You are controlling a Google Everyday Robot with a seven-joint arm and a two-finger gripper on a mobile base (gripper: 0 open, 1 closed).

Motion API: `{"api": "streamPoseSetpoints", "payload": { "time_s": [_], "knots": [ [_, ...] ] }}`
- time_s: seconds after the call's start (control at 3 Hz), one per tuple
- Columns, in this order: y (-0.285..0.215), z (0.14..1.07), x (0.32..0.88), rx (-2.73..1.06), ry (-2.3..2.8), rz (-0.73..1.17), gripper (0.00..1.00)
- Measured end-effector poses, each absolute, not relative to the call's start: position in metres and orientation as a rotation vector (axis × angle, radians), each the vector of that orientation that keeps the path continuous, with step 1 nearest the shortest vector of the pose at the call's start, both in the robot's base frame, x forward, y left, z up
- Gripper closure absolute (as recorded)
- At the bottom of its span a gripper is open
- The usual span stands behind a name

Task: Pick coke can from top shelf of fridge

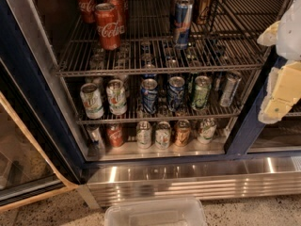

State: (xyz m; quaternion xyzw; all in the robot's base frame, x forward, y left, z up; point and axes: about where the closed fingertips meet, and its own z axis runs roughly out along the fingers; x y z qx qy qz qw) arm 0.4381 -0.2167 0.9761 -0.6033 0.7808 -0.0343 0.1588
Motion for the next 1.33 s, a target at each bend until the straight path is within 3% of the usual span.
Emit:
{"api": "streamPoseSetpoints", "payload": {
  "time_s": [1.33],
  "knots": [
    [-0.176, 0.917, 0.473, -1.824, 2.163, 0.11, 0.0]
  ]
}}
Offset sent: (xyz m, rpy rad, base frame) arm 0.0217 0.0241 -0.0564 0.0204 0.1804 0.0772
